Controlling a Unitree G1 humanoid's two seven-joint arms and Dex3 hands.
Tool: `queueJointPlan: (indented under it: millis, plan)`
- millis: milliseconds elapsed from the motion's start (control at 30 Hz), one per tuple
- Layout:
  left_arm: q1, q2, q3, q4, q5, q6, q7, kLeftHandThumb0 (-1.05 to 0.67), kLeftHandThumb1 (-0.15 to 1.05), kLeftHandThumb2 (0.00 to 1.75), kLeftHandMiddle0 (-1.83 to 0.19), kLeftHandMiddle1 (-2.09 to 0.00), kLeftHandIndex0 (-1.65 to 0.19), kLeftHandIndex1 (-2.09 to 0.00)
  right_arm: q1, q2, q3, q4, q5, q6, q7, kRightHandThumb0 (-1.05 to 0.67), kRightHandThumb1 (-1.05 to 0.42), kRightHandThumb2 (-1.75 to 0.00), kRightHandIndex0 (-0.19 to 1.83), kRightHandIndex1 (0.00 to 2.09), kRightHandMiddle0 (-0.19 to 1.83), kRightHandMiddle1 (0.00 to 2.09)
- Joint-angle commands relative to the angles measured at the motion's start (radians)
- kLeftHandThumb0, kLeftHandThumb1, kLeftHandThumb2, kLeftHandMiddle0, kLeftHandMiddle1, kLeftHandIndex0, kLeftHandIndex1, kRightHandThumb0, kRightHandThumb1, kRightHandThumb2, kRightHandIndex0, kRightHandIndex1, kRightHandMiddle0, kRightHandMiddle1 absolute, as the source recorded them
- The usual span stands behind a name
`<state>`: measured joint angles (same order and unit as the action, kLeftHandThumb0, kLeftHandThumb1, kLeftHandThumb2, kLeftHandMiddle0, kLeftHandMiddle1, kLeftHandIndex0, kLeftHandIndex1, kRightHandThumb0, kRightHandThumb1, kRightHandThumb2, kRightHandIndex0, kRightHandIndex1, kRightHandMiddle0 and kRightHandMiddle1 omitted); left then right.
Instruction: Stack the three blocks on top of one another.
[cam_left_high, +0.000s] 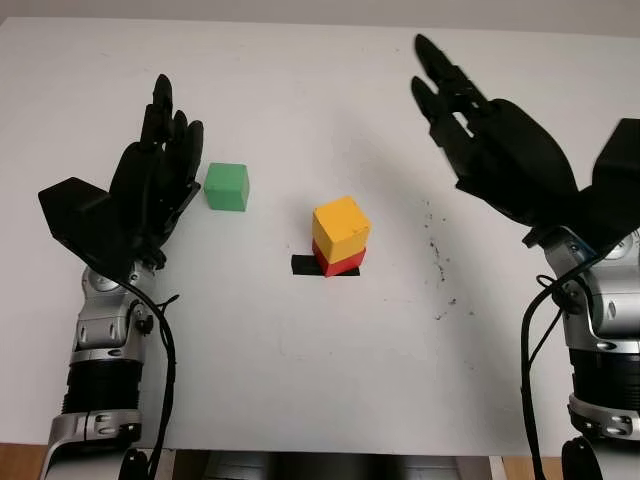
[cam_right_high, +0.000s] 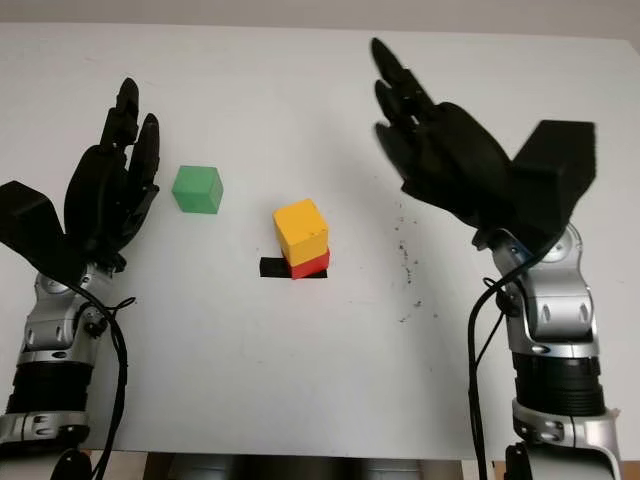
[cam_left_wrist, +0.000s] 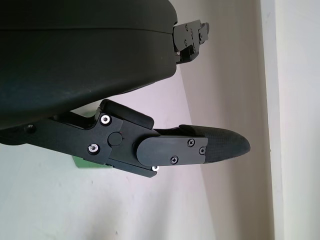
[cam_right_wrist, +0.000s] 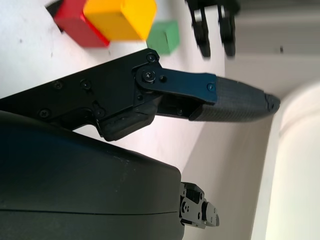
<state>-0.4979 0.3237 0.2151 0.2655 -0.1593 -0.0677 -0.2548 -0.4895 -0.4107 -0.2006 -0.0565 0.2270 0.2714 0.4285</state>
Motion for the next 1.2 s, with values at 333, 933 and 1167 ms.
queueJointPlan:
  millis: [333, 933, 1167]
  plan:
    - [-0.008, 0.173, -0.070, 0.020, 0.248, -0.117, 0.033, -0.76, 1.05, 0.19, -0.06, -0.09, 0.02, -0.10, 0.036, 0.002, -0.010, 0.003, 0.001, 0.042, -0.072, -0.85, -1.05, -0.73, -0.19, 0.00, -0.19, 0.00]
    - [-0.343, 0.431, -0.431, 0.272, 0.757, -0.294, -0.094, -0.90, 0.99, 0.04, -0.08, -0.05, -0.33, -0.09, -0.009, 0.091, -0.076, 0.000, 0.101, 0.148, -0.242, -0.83, -1.05, -0.74, -0.19, 0.00, -0.19, 0.00]
    - [-0.372, 0.412, -0.500, 0.320, 0.867, -0.311, 0.005, -0.86, 0.95, 0.04, -0.09, -0.05, -0.30, -0.06, 0.022, 0.107, -0.041, -0.019, 0.085, 0.134, -0.246, -0.83, -1.05, -0.73, -0.19, 0.00, -0.19, 0.00]
